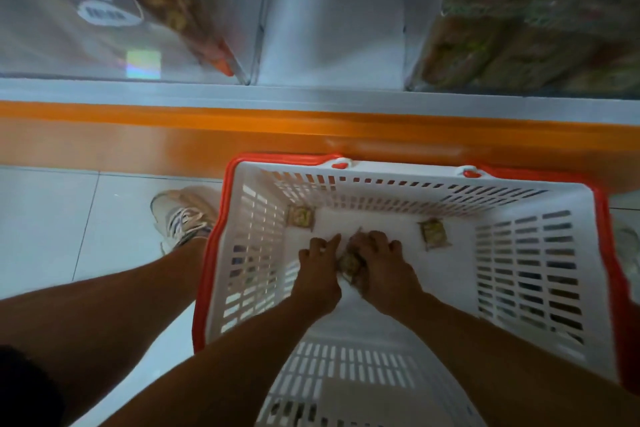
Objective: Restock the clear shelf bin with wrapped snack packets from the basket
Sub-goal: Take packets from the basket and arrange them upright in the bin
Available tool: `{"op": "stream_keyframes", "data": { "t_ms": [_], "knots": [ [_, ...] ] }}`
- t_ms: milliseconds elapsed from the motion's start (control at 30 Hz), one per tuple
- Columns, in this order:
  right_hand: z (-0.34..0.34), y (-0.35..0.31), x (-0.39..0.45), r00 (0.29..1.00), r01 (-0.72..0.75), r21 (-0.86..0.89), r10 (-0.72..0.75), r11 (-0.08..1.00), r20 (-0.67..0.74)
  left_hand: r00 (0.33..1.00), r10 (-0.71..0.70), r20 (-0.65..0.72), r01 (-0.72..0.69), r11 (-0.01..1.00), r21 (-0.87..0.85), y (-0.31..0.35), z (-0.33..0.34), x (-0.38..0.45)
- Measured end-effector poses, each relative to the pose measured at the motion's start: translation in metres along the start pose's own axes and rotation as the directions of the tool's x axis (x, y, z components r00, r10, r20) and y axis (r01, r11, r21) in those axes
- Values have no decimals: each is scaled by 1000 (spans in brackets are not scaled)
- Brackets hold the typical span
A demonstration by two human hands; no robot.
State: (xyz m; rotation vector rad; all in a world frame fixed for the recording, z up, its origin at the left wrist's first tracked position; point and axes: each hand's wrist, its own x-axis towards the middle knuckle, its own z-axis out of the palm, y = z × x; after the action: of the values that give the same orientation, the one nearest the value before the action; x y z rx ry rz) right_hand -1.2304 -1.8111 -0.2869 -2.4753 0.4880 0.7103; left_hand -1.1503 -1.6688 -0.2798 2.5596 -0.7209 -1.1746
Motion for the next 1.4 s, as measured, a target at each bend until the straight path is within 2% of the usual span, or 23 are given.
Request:
{"op": "stream_keyframes", "data": {
  "t_ms": [67,133,167,233,300,367,433,533,633,733,833,933,1033,1233,1333,1400],
  "knots": [
    [3,3,1,1000,7,59,-8,998,18,1000,-15,24,16,999,-51,3,-7,6],
    [3,1,4,998,-31,237,17,971,62,996,-6,88,23,981,-193,6,-11,10],
    [2,-1,6,995,-59,399,21,915,98,992,-10,128,48,955,-293,7,-12,9],
    [1,-1,6,990,-100,688,0,718,143,983,-54,178,141,838,-527,9,-12,5],
    [-5,3,1,978,-174,826,-7,536,211,971,-32,238,197,670,-716,7,-15,-1],
    [-12,5,-6,951,-263,860,-31,438,306,938,51,344,257,567,-783,2,-19,-3],
    [-18,3,-9,933,-303,858,-52,414,355,902,57,428,353,475,-806,-1,-25,-5],
    [-35,-8,-9,919,-332,840,-53,430,390,889,-4,457,430,346,-834,1,-35,-9],
    [-59,-16,-13,925,-303,826,-62,476,375,900,-9,437,424,257,-868,8,-48,-12],
    [-96,-28,-20,938,-272,816,-50,511,344,917,18,397,385,209,-899,18,-69,-16],
    [-140,-42,-35,966,-197,816,-36,543,257,932,84,352,335,170,-927,35,-99,-26],
    [-185,-54,-61,981,-145,822,-27,551,191,935,184,304,257,240,-936,60,-137,-47],
    [-235,-64,-98,977,-91,821,-107,563,182,926,268,267,203,245,-948,84,-177,-73],
    [-328,-83,-180,983,114,732,-181,672,13,890,421,177,51,293,-955,136,-261,-137],
    [-369,-90,-211,963,217,795,-257,566,-80,854,511,97,-48,263,-964,161,-298,-164],
    [-387,-91,-218,951,273,869,-254,412,-178,836,546,51,-95,236,-967,176,-318,-175]
  ]
}}
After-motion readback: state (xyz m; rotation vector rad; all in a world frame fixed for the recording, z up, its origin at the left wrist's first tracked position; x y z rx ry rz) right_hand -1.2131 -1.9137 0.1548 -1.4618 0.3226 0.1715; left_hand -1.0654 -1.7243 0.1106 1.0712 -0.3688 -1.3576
